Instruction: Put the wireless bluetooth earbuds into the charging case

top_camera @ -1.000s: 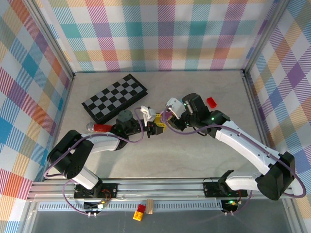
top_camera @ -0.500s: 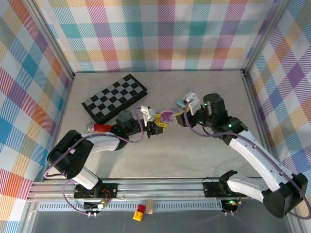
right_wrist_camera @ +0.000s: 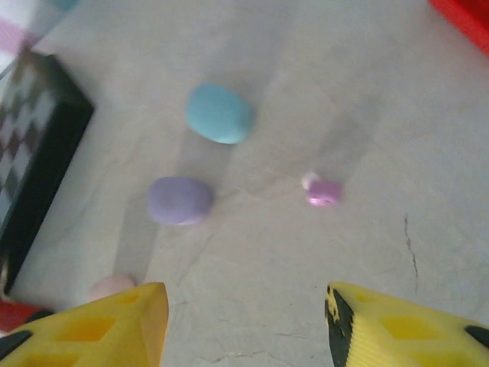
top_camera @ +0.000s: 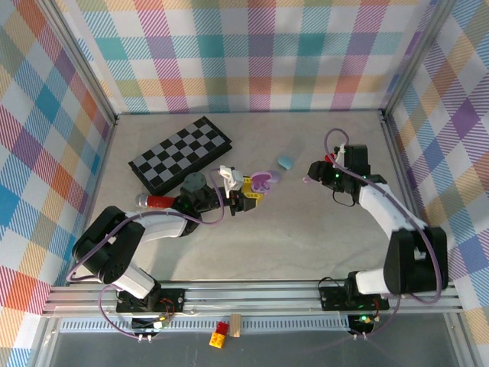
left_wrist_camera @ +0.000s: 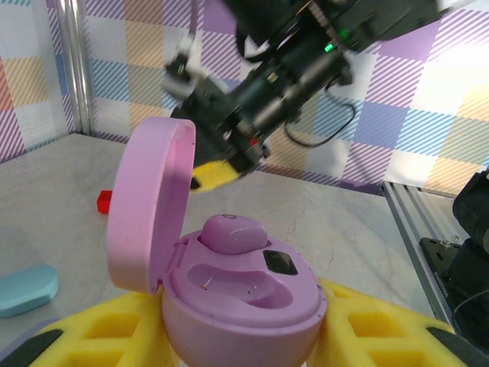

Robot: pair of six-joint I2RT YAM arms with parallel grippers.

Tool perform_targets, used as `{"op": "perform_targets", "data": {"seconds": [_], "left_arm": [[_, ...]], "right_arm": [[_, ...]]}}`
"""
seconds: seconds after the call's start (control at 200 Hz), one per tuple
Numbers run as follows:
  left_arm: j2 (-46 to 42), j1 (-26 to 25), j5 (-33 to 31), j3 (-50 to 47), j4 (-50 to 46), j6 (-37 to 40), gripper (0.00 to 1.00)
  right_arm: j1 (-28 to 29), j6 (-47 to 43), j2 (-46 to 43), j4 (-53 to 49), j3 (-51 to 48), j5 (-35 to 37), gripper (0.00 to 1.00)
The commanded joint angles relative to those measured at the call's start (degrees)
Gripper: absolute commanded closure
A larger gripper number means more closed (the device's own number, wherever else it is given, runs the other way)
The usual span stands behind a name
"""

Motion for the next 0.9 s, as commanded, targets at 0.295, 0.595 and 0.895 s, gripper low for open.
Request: {"op": "perform_targets", "data": {"seconds": [0.295,0.595,0.895], "left_arm": [[-3.14,0.95,0.19,-0.61,0.07,1.43,0.60],[-4.19,0.91,-0.01,-1.06,-1.03,2.24,0.60],[-4.99,0.95,-0.19,-1.50,-1.83,3.04,0.60]], "right_arm": [[-0.84,27.43,15.34,14.31,0.25,-5.40,0.53],[-0.88,28.54,19.51,16.24,0.44,-6.03,0.54],[-0.98,28.78,22.27,18.71,1.30,-7.69,0.62]]}}
